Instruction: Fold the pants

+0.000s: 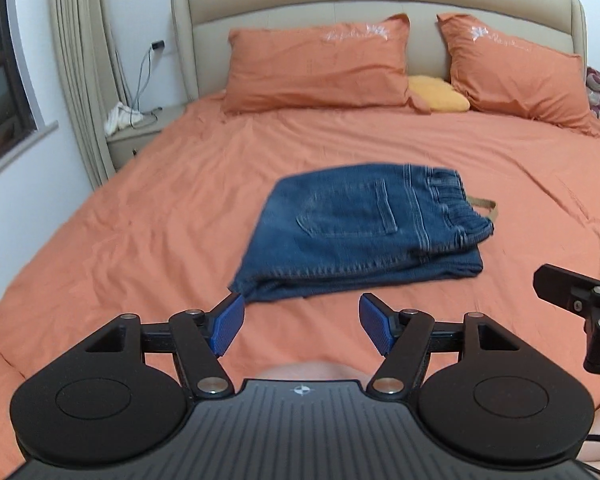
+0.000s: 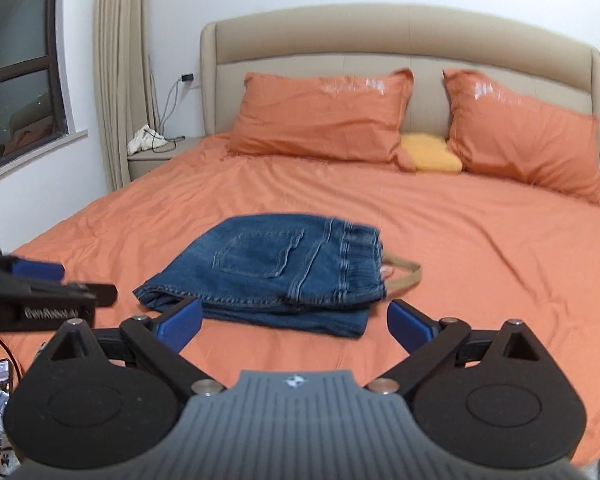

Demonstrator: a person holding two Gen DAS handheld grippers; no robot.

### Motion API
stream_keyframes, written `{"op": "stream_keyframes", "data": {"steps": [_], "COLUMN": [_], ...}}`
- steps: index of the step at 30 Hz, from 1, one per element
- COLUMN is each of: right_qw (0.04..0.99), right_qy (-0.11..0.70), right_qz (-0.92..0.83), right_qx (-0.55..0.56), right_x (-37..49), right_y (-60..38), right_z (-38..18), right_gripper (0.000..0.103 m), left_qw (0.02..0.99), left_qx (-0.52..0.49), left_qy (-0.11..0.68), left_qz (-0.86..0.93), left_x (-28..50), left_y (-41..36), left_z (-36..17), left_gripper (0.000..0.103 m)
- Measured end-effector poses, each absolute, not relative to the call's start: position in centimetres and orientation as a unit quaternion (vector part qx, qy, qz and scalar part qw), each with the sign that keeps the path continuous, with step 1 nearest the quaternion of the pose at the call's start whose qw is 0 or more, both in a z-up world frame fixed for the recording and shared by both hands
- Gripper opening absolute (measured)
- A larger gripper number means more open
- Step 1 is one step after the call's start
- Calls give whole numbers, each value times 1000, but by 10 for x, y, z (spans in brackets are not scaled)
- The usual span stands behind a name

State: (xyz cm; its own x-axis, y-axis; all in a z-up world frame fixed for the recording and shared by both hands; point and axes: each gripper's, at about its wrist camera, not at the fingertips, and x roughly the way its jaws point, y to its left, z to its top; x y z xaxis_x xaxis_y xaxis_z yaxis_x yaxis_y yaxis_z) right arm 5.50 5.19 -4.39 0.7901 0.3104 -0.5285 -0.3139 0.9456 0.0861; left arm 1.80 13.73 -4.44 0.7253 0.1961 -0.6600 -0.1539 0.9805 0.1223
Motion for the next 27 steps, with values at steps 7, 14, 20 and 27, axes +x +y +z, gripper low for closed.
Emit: {"op": "stream_keyframes", "data": {"steps": [7, 14, 20, 27], "right_qw": [937, 931, 931, 933], "right_qy": [312, 330, 327, 322], "right_qz": [154, 154, 159, 162], "right_qx": [5, 15, 14, 14], "right_x": [68, 75, 74, 70], "right_y": [57, 60, 59, 57], "right_z": [-62, -68, -66, -63], "right_gripper": [95, 95, 95, 95], "left_qw": [923, 920, 921, 921], "left_qx": [27, 26, 23, 23], "left_qy": [373, 379, 379, 379], "left_qz": [91, 91, 90, 91], "left_x": [23, 27, 28, 28], "left_y": [138, 138, 138, 134], "left_z": [-55, -58, -57, -57], "left_gripper": [77, 77, 77, 77]}}
